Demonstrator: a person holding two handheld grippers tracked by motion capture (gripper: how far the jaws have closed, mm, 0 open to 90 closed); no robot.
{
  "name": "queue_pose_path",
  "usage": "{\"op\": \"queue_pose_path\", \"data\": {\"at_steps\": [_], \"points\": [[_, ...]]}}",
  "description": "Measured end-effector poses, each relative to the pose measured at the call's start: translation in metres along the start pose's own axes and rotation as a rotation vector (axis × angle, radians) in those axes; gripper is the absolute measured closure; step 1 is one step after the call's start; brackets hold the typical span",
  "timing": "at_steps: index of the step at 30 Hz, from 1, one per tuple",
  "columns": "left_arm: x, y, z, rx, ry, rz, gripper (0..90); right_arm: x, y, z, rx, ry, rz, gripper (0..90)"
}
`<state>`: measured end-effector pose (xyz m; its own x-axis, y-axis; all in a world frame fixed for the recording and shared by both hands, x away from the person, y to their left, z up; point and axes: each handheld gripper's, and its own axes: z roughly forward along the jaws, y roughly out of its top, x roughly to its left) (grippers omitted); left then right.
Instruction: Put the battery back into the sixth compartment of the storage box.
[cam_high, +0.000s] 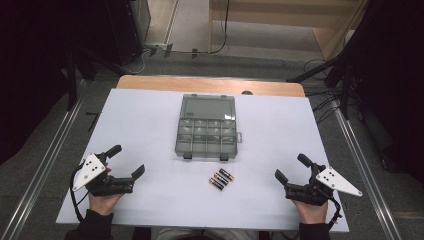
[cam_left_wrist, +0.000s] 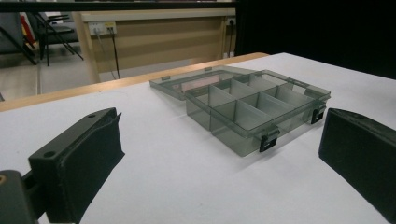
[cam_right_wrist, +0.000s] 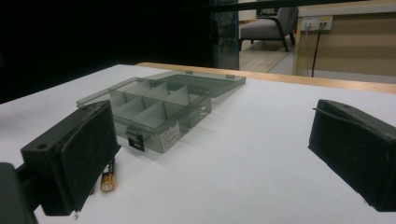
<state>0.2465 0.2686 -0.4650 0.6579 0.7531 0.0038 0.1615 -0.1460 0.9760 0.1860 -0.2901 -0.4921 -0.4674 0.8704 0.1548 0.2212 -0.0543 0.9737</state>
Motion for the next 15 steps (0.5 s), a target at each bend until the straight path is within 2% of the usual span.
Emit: {"op": "queue_pose_path", "data": {"at_steps": [6, 15], "points": [[-0.0022, -0.0011, 0.0024, 0.015, -0.001, 0.024, 0.0, 0.0018, -0.0014, -0.0019, 0.009, -0.015, -0.015, 1.6], [-0.0018, -0.0013, 0.0044, 0.019, 0.0, 0.028, 0.0, 0.0029, -0.0031, -0.0002, 0.02, -0.023, -0.028, 1.6]]}}
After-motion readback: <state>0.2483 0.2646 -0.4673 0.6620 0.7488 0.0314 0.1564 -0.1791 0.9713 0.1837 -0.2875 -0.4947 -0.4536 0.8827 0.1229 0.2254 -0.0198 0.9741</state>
